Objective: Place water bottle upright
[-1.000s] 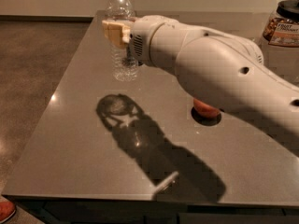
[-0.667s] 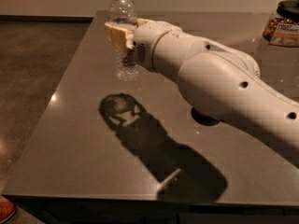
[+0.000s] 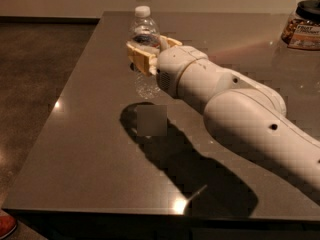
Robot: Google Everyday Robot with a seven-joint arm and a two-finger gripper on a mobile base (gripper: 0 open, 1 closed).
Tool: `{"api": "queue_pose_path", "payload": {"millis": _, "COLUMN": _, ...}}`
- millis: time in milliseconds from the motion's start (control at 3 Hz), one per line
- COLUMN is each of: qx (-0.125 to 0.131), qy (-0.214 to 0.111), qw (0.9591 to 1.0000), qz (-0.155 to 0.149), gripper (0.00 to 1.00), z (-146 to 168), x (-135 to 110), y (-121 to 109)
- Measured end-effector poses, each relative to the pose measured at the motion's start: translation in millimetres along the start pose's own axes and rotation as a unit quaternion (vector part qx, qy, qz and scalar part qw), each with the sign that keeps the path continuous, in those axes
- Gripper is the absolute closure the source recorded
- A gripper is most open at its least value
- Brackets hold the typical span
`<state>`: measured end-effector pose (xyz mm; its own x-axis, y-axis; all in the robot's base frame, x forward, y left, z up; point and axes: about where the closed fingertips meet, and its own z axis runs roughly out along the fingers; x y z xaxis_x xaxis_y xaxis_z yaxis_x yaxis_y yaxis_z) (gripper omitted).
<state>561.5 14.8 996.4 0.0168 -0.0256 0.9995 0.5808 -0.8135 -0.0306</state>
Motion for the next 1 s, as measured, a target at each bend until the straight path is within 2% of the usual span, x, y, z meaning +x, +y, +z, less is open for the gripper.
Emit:
{"api": "queue_pose_path", "payload": {"millis": 333, "qx": -0.005, "qy": 0.006, "qw": 1.0000, "qz": 0.006, "gripper": 1.00, "z": -13, "x": -9, "y": 2}}
{"api": "queue_pose_path", "payload": {"millis": 1000, "qx": -0.006, "qy": 0.041, "qw": 0.9991, "qz": 0.011, "gripper": 1.00, "z": -27, "x": -23, "y": 2}}
